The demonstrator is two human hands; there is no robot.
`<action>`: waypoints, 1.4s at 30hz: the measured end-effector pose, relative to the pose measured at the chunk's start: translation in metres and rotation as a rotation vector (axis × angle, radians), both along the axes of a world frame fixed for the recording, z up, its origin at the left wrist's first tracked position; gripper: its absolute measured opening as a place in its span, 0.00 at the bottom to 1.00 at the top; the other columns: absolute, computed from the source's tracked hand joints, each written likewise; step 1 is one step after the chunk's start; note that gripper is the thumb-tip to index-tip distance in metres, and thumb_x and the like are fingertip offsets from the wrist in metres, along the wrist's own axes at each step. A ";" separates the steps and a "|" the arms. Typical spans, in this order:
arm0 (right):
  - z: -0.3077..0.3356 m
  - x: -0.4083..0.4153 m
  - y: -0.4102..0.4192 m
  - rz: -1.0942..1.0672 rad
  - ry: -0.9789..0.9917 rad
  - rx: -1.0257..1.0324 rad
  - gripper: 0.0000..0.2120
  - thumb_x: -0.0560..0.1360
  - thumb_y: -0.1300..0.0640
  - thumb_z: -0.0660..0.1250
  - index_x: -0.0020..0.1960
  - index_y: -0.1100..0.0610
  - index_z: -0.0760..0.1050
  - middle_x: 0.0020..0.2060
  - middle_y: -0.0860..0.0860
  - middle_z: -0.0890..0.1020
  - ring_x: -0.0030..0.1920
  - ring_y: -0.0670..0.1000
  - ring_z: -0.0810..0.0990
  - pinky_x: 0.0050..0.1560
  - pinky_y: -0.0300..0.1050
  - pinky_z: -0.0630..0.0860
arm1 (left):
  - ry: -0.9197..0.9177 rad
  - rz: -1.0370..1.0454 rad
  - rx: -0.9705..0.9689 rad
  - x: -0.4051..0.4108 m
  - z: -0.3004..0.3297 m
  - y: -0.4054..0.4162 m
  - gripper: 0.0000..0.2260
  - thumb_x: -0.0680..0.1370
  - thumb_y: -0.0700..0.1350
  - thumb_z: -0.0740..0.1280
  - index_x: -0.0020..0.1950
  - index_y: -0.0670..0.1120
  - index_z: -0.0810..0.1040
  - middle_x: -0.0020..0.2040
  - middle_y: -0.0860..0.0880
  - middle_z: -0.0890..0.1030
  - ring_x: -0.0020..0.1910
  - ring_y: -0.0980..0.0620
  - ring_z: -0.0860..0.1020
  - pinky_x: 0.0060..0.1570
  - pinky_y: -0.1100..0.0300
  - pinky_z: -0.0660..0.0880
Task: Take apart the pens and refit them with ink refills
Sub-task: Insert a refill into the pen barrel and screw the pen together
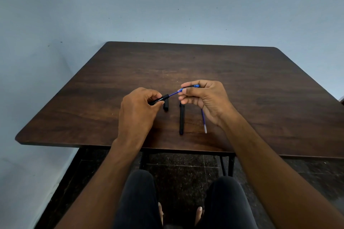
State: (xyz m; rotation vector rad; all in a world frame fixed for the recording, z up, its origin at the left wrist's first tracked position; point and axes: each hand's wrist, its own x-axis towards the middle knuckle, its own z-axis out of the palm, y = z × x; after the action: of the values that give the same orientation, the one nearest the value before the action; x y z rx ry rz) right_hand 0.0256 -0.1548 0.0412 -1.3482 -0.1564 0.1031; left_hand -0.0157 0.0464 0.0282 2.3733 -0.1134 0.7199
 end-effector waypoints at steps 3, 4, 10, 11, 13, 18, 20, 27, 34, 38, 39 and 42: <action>0.000 0.001 -0.002 0.023 0.007 -0.062 0.08 0.74 0.72 0.71 0.53 0.70 0.81 0.43 0.65 0.86 0.43 0.60 0.87 0.43 0.46 0.85 | 0.002 -0.012 0.009 -0.001 0.001 0.001 0.08 0.72 0.44 0.78 0.50 0.51 0.86 0.44 0.56 0.82 0.42 0.60 0.78 0.45 0.72 0.72; -0.001 0.001 -0.001 0.035 0.008 -0.069 0.08 0.74 0.72 0.71 0.53 0.70 0.81 0.43 0.66 0.86 0.42 0.60 0.87 0.43 0.46 0.84 | -0.005 -0.023 0.007 -0.002 0.001 0.001 0.08 0.72 0.43 0.78 0.50 0.50 0.86 0.44 0.56 0.82 0.42 0.60 0.78 0.45 0.72 0.72; -0.009 0.000 0.009 0.107 -0.002 -0.065 0.09 0.72 0.71 0.73 0.52 0.70 0.82 0.41 0.66 0.86 0.40 0.59 0.86 0.43 0.46 0.84 | -0.040 -0.053 -0.005 -0.003 0.001 -0.004 0.09 0.71 0.41 0.78 0.50 0.49 0.86 0.45 0.54 0.83 0.42 0.60 0.79 0.46 0.69 0.74; -0.010 0.001 0.010 0.108 -0.002 -0.059 0.08 0.72 0.72 0.73 0.52 0.69 0.83 0.41 0.65 0.86 0.40 0.58 0.86 0.43 0.46 0.84 | -0.041 -0.055 -0.007 -0.003 0.001 -0.004 0.09 0.71 0.41 0.78 0.50 0.49 0.86 0.45 0.54 0.83 0.43 0.59 0.79 0.47 0.67 0.74; -0.012 0.001 0.011 0.113 0.000 -0.045 0.08 0.72 0.72 0.73 0.51 0.69 0.83 0.40 0.65 0.86 0.39 0.58 0.86 0.43 0.46 0.84 | -0.040 -0.055 -0.003 -0.002 0.001 -0.003 0.10 0.70 0.40 0.78 0.50 0.49 0.86 0.45 0.53 0.83 0.43 0.59 0.79 0.47 0.66 0.75; -0.012 0.004 0.013 0.126 0.011 -0.036 0.08 0.72 0.71 0.74 0.51 0.69 0.83 0.41 0.65 0.86 0.40 0.58 0.86 0.43 0.46 0.84 | -0.034 -0.058 0.008 -0.003 0.001 -0.002 0.09 0.71 0.41 0.78 0.50 0.49 0.86 0.45 0.53 0.83 0.43 0.58 0.79 0.47 0.66 0.74; -0.013 0.004 0.013 0.132 0.013 -0.043 0.08 0.72 0.70 0.74 0.51 0.69 0.83 0.40 0.64 0.86 0.39 0.58 0.86 0.42 0.46 0.84 | -0.027 -0.059 0.019 -0.002 0.001 -0.002 0.09 0.71 0.41 0.78 0.49 0.49 0.86 0.44 0.54 0.82 0.43 0.58 0.78 0.46 0.67 0.73; -0.013 0.003 0.013 0.114 0.000 -0.114 0.07 0.72 0.64 0.77 0.47 0.67 0.84 0.39 0.61 0.87 0.36 0.54 0.85 0.34 0.42 0.80 | -0.031 -0.065 -0.010 -0.001 -0.003 -0.006 0.10 0.71 0.41 0.78 0.50 0.50 0.86 0.46 0.54 0.82 0.43 0.59 0.78 0.47 0.66 0.75; -0.010 0.001 0.013 -0.001 -0.065 -0.375 0.20 0.72 0.43 0.77 0.33 0.59 0.81 0.26 0.55 0.82 0.22 0.51 0.77 0.19 0.38 0.68 | -0.053 -0.080 -0.038 -0.006 -0.004 -0.011 0.11 0.71 0.42 0.79 0.51 0.50 0.85 0.45 0.54 0.82 0.43 0.59 0.80 0.46 0.61 0.80; -0.009 -0.001 0.011 -0.030 -0.097 -0.398 0.22 0.69 0.36 0.76 0.37 0.57 0.84 0.30 0.57 0.84 0.25 0.53 0.79 0.21 0.39 0.70 | -0.048 -0.072 -0.027 -0.008 -0.004 -0.009 0.09 0.71 0.42 0.78 0.50 0.50 0.86 0.45 0.54 0.82 0.43 0.59 0.79 0.46 0.62 0.79; -0.009 -0.001 0.011 -0.024 -0.105 -0.347 0.18 0.70 0.41 0.78 0.45 0.56 0.85 0.34 0.57 0.86 0.28 0.54 0.82 0.23 0.41 0.74 | -0.048 -0.064 -0.030 -0.007 -0.003 -0.008 0.09 0.71 0.42 0.78 0.50 0.49 0.86 0.45 0.54 0.82 0.43 0.59 0.79 0.46 0.62 0.78; -0.009 0.000 0.002 0.071 -0.115 -0.173 0.15 0.71 0.60 0.79 0.57 0.58 0.83 0.39 0.58 0.86 0.37 0.57 0.83 0.33 0.46 0.81 | -0.039 -0.052 -0.019 -0.007 -0.001 -0.005 0.10 0.71 0.42 0.78 0.50 0.50 0.86 0.45 0.54 0.82 0.43 0.58 0.79 0.47 0.61 0.79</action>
State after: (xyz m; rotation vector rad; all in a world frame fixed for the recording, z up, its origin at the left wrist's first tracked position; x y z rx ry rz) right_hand 0.0252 -0.1525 0.0320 -1.5224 -0.2973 0.1007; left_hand -0.0223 0.0412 0.0271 2.3301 -0.1837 0.7396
